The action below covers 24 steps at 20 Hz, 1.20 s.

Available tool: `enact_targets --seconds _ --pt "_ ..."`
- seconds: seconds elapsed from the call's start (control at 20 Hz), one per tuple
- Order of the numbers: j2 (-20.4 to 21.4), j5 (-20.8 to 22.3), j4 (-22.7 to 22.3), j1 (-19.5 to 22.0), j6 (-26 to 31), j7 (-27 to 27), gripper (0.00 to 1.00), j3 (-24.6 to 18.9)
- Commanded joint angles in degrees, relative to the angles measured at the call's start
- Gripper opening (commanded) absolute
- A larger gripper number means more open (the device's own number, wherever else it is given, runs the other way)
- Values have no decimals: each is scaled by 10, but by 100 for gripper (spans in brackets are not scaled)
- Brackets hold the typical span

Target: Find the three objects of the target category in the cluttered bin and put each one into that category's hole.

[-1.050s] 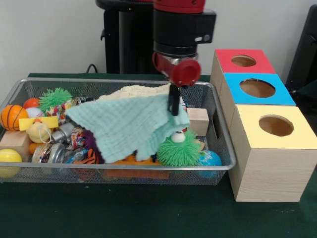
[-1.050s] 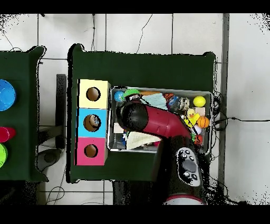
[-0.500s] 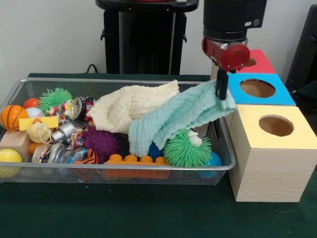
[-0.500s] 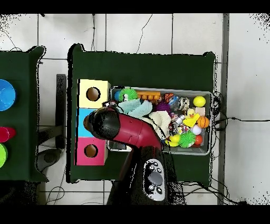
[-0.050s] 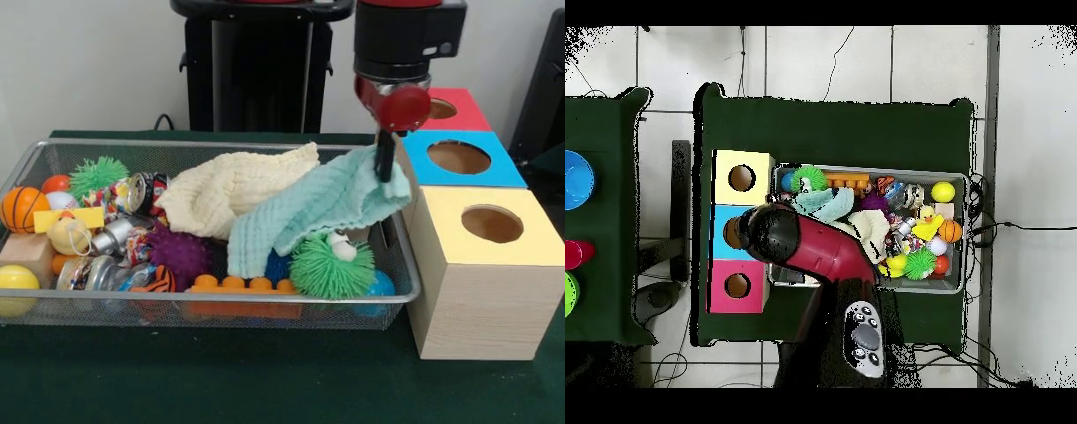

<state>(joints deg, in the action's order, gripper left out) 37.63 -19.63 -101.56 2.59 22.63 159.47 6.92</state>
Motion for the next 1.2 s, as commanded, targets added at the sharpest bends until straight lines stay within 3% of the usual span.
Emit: enact_targets --seconds 0.05,0.4,0.7,1.2 --pt "-24 46 15 68 21 -22 0 11" --pt "-6 108 28 105 43 -63 0 15" --pt "-15 135 22 134 15 -58 0 -10" --pt "-28 152 17 131 -13 -24 0 -24"
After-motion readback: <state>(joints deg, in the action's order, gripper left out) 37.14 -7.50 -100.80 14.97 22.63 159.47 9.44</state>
